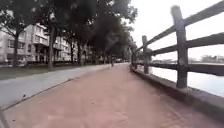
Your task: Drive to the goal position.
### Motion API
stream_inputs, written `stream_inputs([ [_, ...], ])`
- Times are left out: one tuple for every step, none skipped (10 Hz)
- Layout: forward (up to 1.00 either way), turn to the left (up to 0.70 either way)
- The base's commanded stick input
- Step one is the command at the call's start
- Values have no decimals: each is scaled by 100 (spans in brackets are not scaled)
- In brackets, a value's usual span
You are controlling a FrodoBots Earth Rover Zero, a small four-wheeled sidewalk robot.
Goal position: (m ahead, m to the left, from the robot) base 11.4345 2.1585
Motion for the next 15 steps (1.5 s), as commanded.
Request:
stream_inputs([
  [100,0],
  [100,0],
  [100,0],
  [100,0],
  [100,0],
  [100,0],
  [100,0],
  [100,0],
  [100,0],
  [100,0],
  [100,0],
  [100,0],
  [100,0],
  [100,0],
  [100,0],
])
